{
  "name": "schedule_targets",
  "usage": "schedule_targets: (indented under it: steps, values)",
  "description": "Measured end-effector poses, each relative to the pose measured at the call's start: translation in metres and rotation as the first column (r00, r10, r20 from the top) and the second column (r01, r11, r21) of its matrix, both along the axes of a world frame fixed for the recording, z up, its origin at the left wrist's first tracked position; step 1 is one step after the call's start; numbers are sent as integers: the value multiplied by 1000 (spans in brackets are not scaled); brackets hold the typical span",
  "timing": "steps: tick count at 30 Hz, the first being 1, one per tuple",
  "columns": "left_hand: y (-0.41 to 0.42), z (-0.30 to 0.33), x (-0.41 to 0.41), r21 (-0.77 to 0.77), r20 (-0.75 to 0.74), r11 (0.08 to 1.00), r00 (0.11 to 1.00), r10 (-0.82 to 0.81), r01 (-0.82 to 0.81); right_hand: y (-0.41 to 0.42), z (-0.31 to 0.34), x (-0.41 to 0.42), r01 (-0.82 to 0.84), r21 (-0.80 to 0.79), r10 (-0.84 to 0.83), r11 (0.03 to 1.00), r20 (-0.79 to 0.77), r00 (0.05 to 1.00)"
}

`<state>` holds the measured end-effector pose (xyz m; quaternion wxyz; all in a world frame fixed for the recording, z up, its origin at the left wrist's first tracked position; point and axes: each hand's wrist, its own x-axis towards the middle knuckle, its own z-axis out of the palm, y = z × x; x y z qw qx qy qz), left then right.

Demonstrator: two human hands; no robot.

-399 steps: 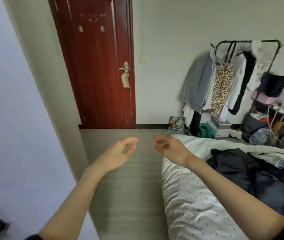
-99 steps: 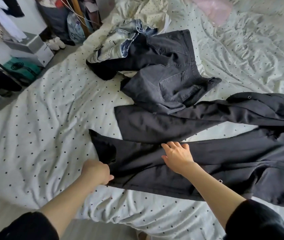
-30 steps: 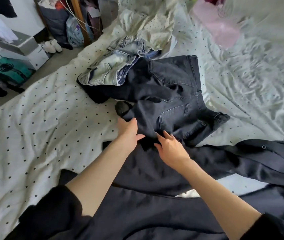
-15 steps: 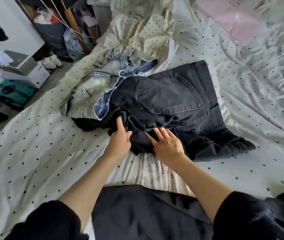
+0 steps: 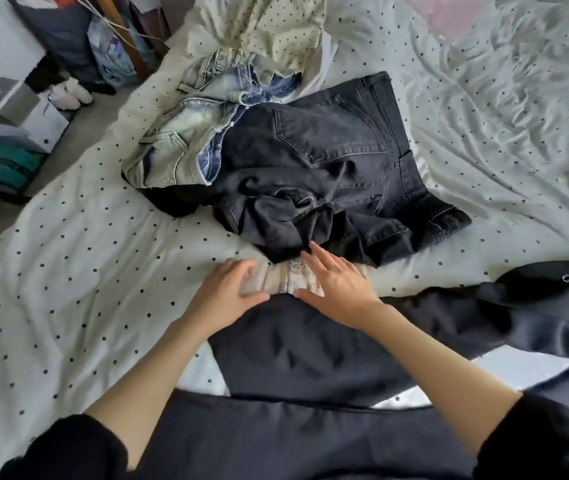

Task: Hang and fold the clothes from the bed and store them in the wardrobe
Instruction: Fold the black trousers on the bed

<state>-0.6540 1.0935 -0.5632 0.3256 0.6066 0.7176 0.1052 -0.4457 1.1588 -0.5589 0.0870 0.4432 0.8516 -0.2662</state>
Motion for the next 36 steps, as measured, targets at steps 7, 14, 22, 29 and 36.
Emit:
schedule_targets:
  steps: [7,14,22,29,36]
  values:
    - [-29,31,3,-100,-224,984,960,-170,151,-39,24,22,-76,182,25,980,270,963]
    - [10,160,-1,607,-350,771,936,42,193,-12,117,12,281,518,-277,808,-88,957]
    - [-27,148,-24,541,-538,777,843,26,321,-50,113,2,146,639,-40,756,-177,983]
    - [-71,50,-54,-486,-334,851,858,-390,198,-84,36,7,32,9,-33,999,118,993]
    - [-9,22,-51,-64,-52,943,945,322,-325,-37,27,15,232,313,-259,921,48,965]
